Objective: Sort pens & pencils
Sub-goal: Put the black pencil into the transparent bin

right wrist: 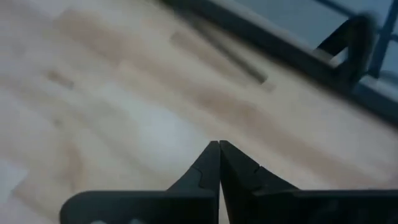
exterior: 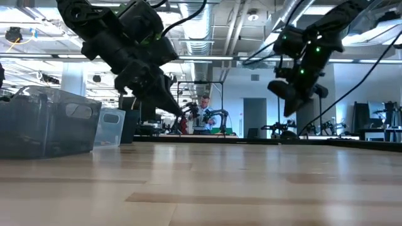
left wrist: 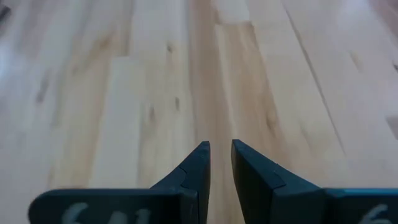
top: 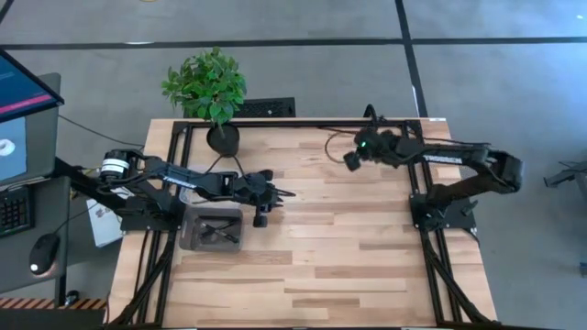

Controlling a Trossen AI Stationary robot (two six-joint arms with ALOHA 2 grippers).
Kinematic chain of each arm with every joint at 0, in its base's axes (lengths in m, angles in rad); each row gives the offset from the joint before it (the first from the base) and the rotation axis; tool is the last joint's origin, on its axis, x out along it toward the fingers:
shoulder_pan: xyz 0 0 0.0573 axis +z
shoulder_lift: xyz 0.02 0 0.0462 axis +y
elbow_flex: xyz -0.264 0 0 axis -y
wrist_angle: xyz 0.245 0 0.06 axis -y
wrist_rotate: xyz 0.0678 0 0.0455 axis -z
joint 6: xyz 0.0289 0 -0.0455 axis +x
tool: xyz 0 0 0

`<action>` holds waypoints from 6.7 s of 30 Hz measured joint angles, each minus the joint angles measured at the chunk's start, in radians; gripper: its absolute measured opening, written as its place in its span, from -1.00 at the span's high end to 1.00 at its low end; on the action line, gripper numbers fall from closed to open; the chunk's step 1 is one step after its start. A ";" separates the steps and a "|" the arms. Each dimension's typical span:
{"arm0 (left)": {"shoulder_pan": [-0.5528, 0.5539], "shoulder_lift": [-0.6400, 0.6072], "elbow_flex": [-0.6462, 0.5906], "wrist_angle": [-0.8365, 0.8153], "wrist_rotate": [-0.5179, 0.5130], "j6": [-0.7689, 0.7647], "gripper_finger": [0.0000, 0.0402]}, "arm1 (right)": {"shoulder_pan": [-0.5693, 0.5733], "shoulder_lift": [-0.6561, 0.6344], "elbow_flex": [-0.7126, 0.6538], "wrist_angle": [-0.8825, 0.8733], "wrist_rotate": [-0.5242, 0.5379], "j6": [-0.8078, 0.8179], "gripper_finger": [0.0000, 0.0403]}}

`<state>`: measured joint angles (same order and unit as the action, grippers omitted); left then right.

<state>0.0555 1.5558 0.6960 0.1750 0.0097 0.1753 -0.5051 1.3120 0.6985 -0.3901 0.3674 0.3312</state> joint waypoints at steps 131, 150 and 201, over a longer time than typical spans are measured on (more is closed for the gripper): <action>0.413 0.298 0.665 -0.526 0.090 0.162 0.72 | -0.452 0.621 0.488 -0.204 -0.423 -0.802 -0.15; 0.428 0.298 0.664 -0.530 0.005 0.213 0.72 | -0.448 0.654 0.511 -0.215 -0.425 -0.828 0.37; 0.435 0.297 0.664 -0.634 0.006 0.210 0.72 | -0.240 0.650 0.514 -0.368 -0.381 -0.817 0.88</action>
<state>0.4908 1.8526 1.3598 -0.4591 0.0156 0.3851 -0.7452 1.9621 1.2129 -0.7579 -0.0132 -0.4853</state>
